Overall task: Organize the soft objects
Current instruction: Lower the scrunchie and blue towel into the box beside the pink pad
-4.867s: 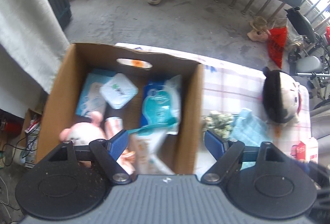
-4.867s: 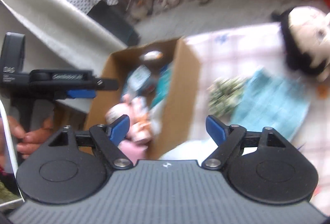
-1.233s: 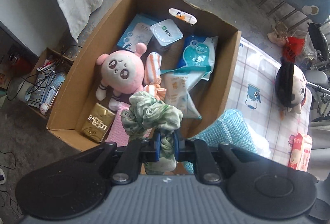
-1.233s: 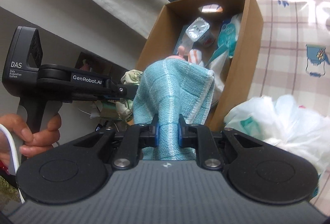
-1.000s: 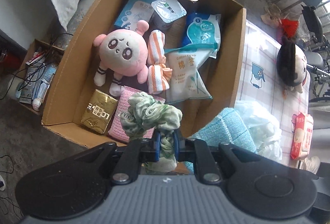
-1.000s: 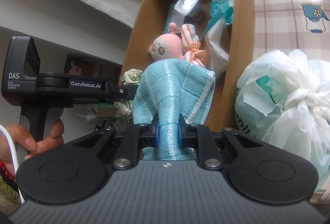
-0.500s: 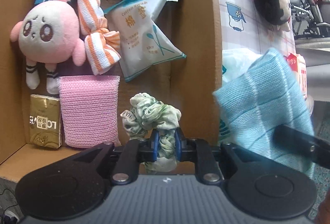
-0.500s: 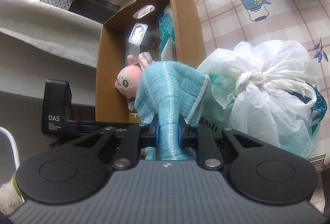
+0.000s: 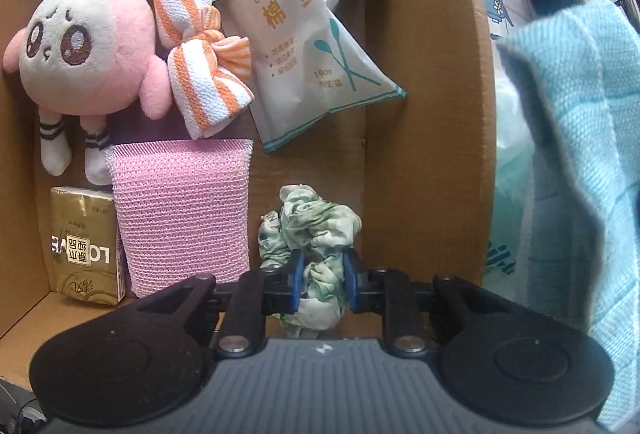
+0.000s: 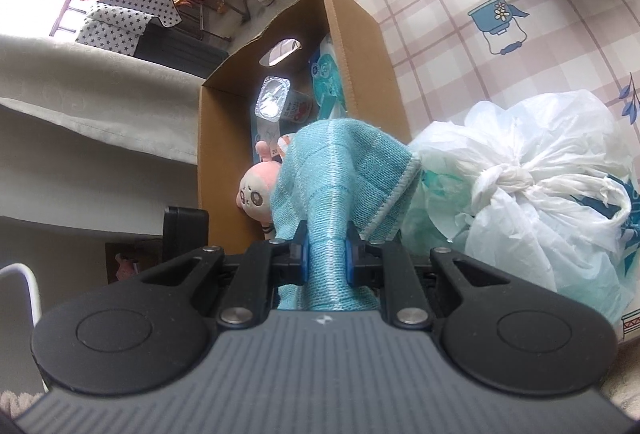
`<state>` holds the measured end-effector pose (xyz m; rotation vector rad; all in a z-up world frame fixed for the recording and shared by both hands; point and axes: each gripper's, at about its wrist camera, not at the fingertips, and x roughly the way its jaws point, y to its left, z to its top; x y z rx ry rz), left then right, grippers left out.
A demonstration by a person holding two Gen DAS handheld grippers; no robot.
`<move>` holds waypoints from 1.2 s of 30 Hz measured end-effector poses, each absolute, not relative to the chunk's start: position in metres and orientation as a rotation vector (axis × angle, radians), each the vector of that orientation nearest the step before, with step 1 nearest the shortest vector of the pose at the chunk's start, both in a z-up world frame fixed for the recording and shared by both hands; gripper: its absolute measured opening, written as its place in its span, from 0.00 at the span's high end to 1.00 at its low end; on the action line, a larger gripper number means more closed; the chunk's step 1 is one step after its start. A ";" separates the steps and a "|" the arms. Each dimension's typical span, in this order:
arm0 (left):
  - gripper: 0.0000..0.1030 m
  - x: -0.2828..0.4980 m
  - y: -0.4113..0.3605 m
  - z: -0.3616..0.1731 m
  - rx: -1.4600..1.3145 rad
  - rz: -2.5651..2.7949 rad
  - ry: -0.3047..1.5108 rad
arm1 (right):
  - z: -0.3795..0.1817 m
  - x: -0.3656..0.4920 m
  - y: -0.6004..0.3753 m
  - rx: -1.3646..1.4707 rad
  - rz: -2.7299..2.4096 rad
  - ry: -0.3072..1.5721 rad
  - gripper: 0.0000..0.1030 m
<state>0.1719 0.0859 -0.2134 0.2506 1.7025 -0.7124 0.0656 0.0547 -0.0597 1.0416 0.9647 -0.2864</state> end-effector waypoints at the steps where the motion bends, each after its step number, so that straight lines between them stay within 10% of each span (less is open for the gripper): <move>1: 0.76 0.174 0.089 -0.213 0.234 -0.716 1.703 | -0.058 0.071 0.055 1.043 -0.280 0.958 0.86; 15: 0.66 0.208 0.147 -0.229 0.082 -0.576 1.709 | -0.100 0.123 0.066 1.137 -0.220 1.019 0.86; 29: 0.67 0.222 0.183 -0.234 -0.024 -0.538 1.733 | -0.144 0.187 0.159 0.214 -0.263 1.462 0.84; 36: 0.70 0.230 0.197 -0.244 -0.074 -0.530 1.739 | -0.130 0.189 0.169 0.130 -0.185 1.466 0.52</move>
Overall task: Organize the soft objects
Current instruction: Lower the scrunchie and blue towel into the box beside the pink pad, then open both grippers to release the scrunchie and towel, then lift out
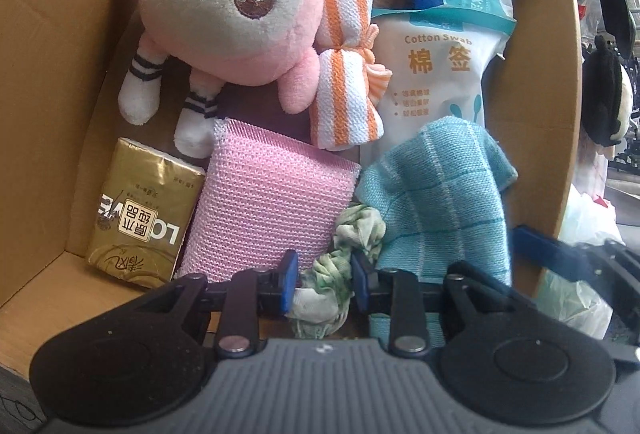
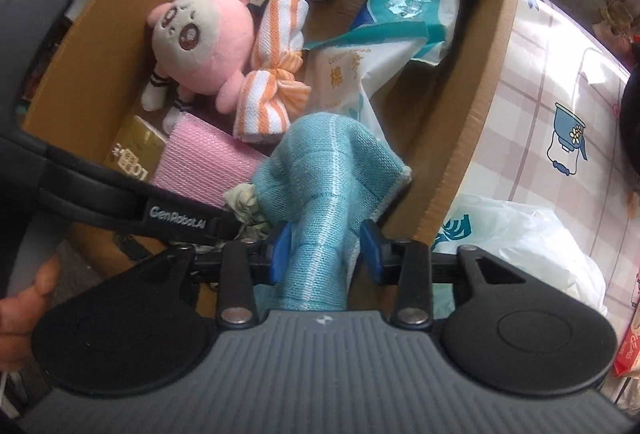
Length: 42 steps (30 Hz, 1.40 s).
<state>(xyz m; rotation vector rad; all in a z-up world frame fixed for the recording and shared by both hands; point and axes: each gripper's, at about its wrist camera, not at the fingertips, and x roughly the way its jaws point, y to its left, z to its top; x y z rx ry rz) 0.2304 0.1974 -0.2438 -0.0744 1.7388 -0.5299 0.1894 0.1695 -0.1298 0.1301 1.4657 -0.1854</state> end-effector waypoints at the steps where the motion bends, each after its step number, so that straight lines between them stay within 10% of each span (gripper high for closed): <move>1: 0.70 0.231 0.199 -0.244 -0.084 -0.528 1.741 | -0.122 0.187 0.168 0.141 -0.168 1.445 0.43; 6: 0.70 0.233 0.205 -0.250 -0.108 -0.524 1.737 | -0.083 0.187 0.155 0.192 -0.125 1.333 0.50; 8: 0.70 0.232 0.208 -0.250 -0.116 -0.524 1.733 | -0.083 0.195 0.142 0.292 -0.115 1.311 0.74; 11: 0.70 0.230 0.215 -0.251 -0.128 -0.526 1.728 | -0.096 0.215 0.130 0.421 -0.075 1.309 0.84; 31: 0.56 0.217 0.212 -0.236 -0.122 -0.527 1.721 | -0.215 0.245 0.151 0.423 -0.113 1.610 0.84; 34: 0.61 0.215 0.202 -0.232 -0.087 -0.532 1.712 | -0.200 0.235 0.141 0.504 -0.101 1.547 0.81; 36: 0.83 0.213 0.194 -0.231 -0.035 -0.524 1.699 | -0.180 0.227 0.134 0.543 -0.097 1.478 0.77; 42: 0.87 0.210 0.188 -0.218 -0.065 -0.504 1.686 | -0.125 0.205 0.105 0.617 -0.145 1.302 0.66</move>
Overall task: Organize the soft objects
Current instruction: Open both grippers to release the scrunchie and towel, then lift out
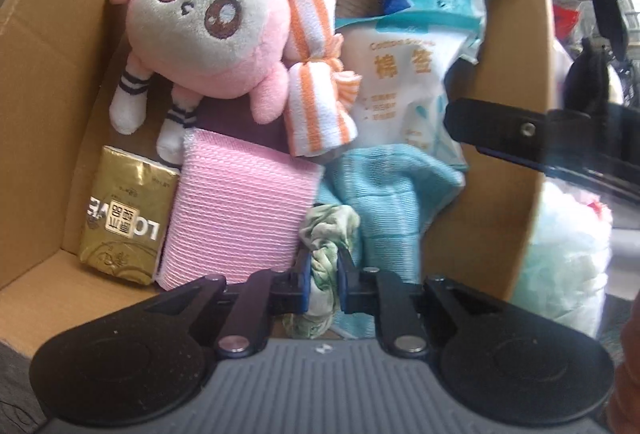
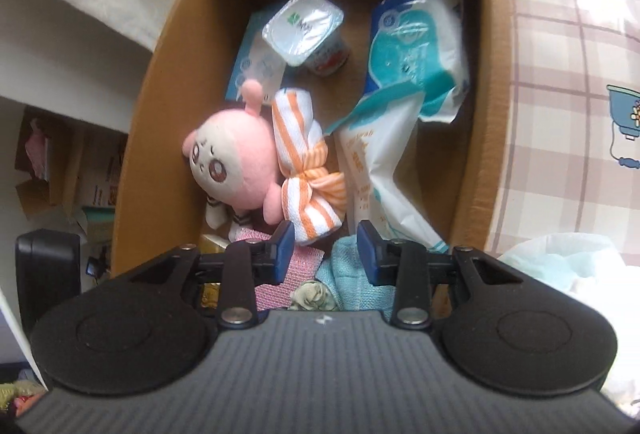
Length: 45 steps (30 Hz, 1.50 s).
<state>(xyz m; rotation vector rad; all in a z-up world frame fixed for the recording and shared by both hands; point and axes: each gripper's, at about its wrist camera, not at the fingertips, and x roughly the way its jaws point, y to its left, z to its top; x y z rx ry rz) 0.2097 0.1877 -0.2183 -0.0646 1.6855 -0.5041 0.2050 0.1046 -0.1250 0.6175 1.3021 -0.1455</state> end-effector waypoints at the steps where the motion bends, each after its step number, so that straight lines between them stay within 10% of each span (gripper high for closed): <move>1: 0.87 0.211 0.187 -0.214 -0.088 -0.508 1.694 | -0.117 0.201 0.093 0.637 -0.157 1.276 0.66; 13: 0.87 0.294 0.162 -0.132 -0.282 -0.551 1.444 | -0.083 0.167 0.043 0.781 -0.281 1.080 0.66; 29: 0.82 0.352 0.077 -0.187 0.053 -0.611 1.341 | -0.105 0.142 0.026 0.813 -0.351 1.048 0.62; 36: 0.37 0.345 0.066 -0.176 0.108 -0.654 1.280 | -0.100 0.129 0.028 0.820 -0.382 1.007 0.55; 45: 0.19 0.316 0.095 -0.118 0.052 -0.633 1.211 | -0.062 0.104 0.045 0.781 -0.391 0.930 0.27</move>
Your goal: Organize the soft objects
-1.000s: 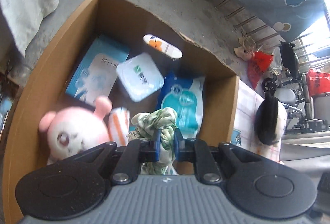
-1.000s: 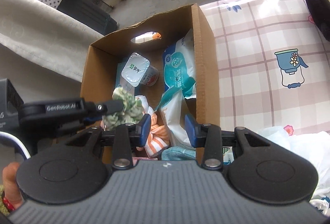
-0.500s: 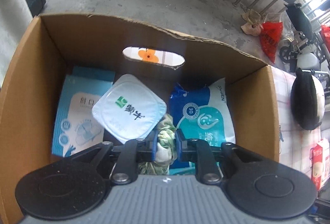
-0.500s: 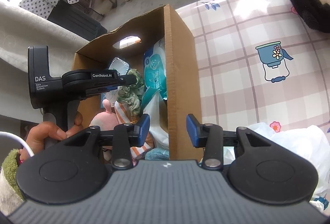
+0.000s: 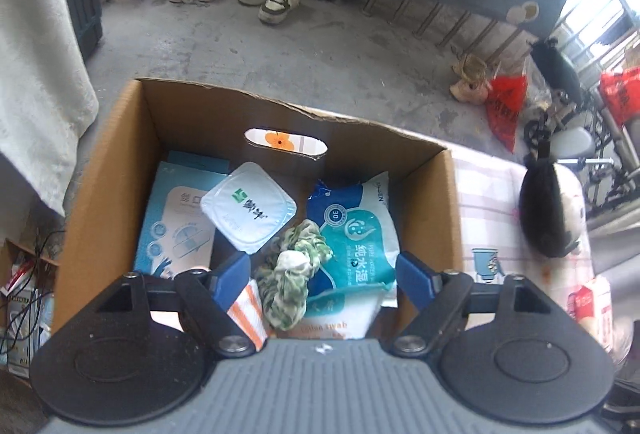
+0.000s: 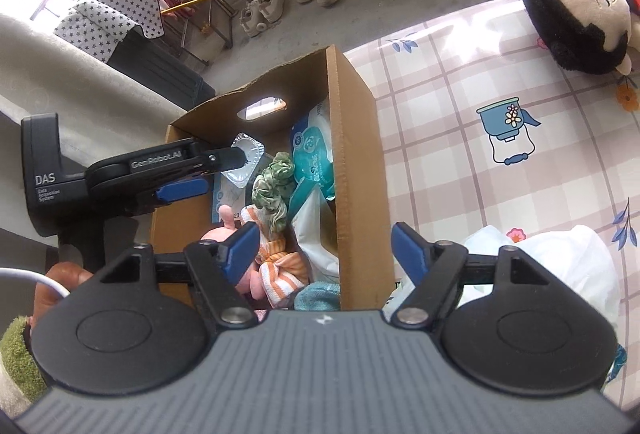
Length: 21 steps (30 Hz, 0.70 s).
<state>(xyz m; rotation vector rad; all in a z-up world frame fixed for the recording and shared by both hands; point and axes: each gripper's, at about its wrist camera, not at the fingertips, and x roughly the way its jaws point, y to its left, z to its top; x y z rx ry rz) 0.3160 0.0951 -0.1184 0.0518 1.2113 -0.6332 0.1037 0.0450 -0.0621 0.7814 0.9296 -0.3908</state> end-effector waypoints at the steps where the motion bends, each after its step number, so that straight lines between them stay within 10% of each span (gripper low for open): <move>1: 0.19 0.312 0.102 -0.110 0.036 -0.626 1.203 | -0.056 0.099 0.048 0.764 -0.390 0.923 0.23; 9: 0.00 0.249 0.150 -0.043 0.023 -0.492 1.090 | -0.026 0.045 0.078 0.603 -0.371 0.945 0.16; 21: 0.00 0.108 0.175 0.025 0.251 -0.306 0.937 | 0.035 -0.069 0.116 0.325 -0.377 0.875 0.01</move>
